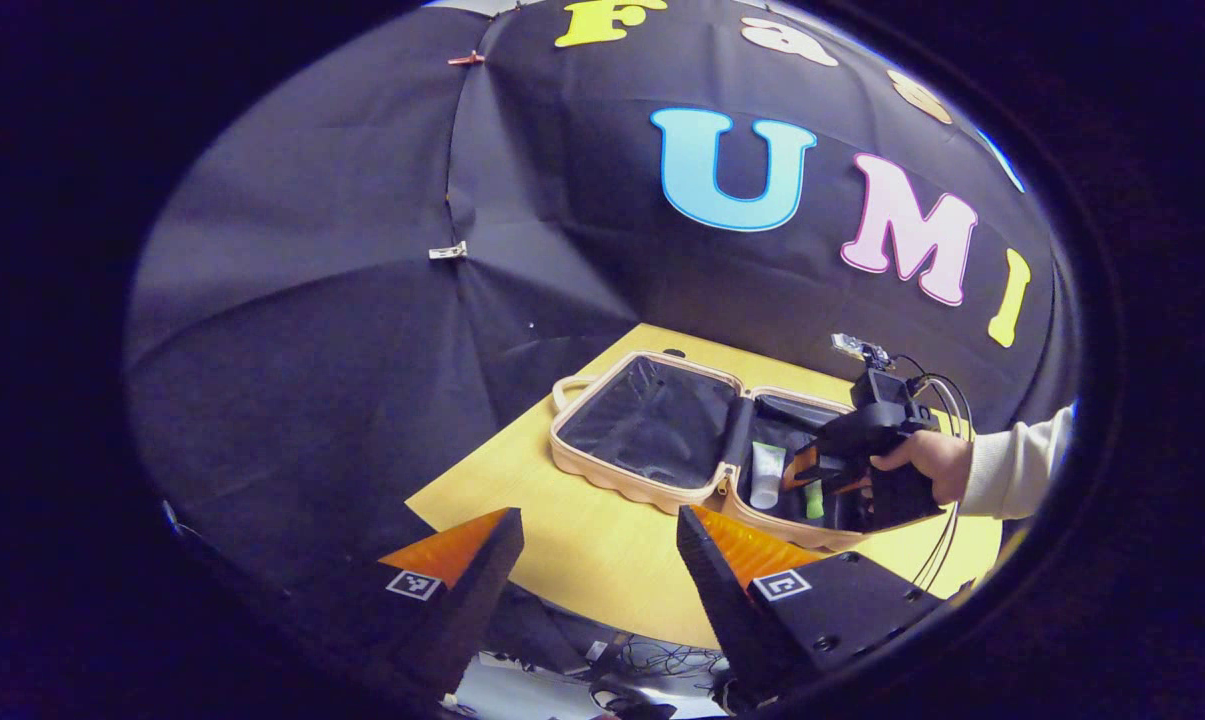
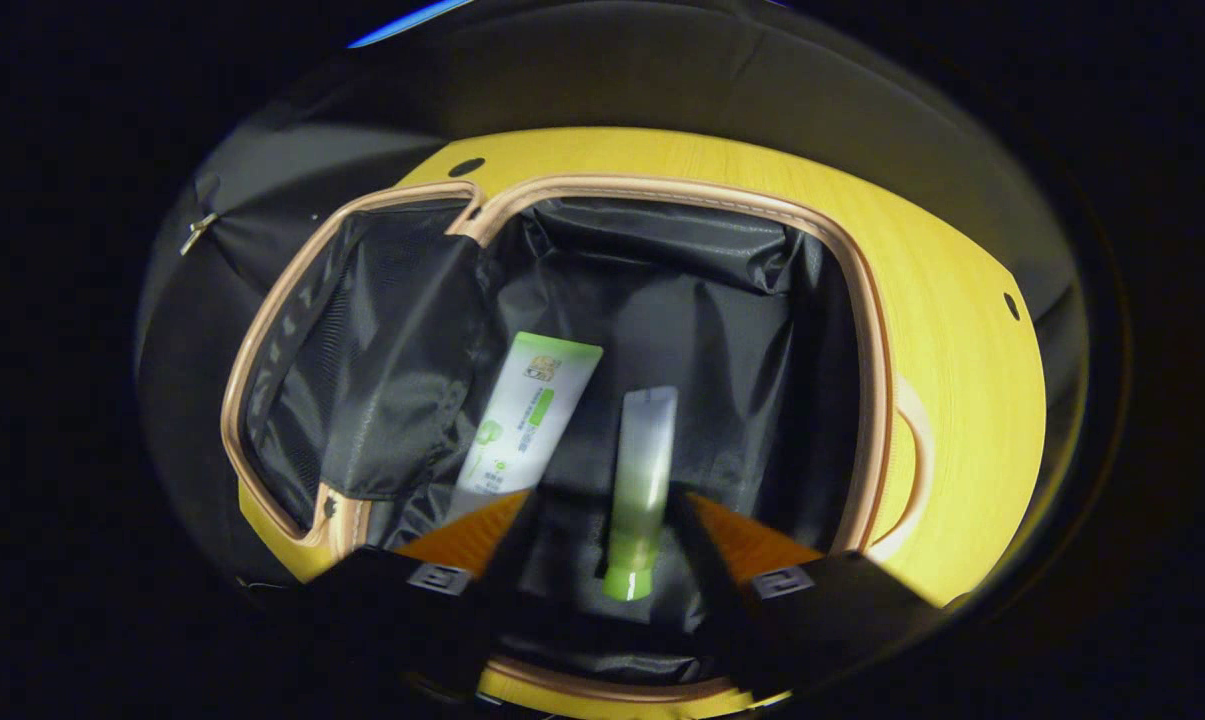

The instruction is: First open the suitcase, pack the skin care products into it, and then close the suitcase.

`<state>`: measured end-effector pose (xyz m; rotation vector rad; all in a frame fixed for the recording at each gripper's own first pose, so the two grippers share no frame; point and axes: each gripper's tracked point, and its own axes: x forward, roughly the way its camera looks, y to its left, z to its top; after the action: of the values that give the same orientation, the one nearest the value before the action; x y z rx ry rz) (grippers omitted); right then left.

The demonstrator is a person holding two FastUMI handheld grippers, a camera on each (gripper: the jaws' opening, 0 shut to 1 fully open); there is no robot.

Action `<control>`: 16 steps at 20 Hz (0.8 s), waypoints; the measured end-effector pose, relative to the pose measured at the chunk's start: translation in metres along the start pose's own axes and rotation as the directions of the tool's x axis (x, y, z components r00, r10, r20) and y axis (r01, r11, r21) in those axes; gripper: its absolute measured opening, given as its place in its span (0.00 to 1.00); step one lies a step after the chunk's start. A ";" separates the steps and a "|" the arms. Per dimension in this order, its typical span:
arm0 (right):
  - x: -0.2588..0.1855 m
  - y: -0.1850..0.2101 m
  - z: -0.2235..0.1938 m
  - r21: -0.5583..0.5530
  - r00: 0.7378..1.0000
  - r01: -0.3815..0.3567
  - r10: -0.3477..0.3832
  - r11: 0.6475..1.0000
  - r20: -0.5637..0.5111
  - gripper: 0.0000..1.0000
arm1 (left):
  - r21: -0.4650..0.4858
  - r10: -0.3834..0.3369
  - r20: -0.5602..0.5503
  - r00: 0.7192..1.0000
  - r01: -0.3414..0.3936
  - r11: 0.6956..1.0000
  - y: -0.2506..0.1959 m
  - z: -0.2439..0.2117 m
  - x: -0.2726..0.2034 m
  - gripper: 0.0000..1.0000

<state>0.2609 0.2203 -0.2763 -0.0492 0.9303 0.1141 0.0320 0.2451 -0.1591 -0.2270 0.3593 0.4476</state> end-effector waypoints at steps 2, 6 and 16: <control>-0.032 0.009 0.013 -0.017 0.995 -0.043 0.045 0.999 0.093 0.99 | -0.004 0.006 0.016 1.000 -0.006 1.000 0.016 0.009 0.009 0.97; -0.112 0.003 0.035 -0.019 0.947 -0.101 0.102 0.995 0.303 0.99 | 0.042 0.003 0.027 1.000 -0.004 0.999 0.048 0.036 0.053 0.97; -0.275 -0.143 -0.023 0.109 0.830 0.085 -0.131 0.990 0.542 0.98 | -0.257 -0.140 -0.167 0.976 0.094 0.962 0.066 0.066 0.254 0.93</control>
<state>0.0967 0.0549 -0.0701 0.0074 0.3500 -0.0178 0.2340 0.4190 -0.2057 -0.5336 0.4687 0.3540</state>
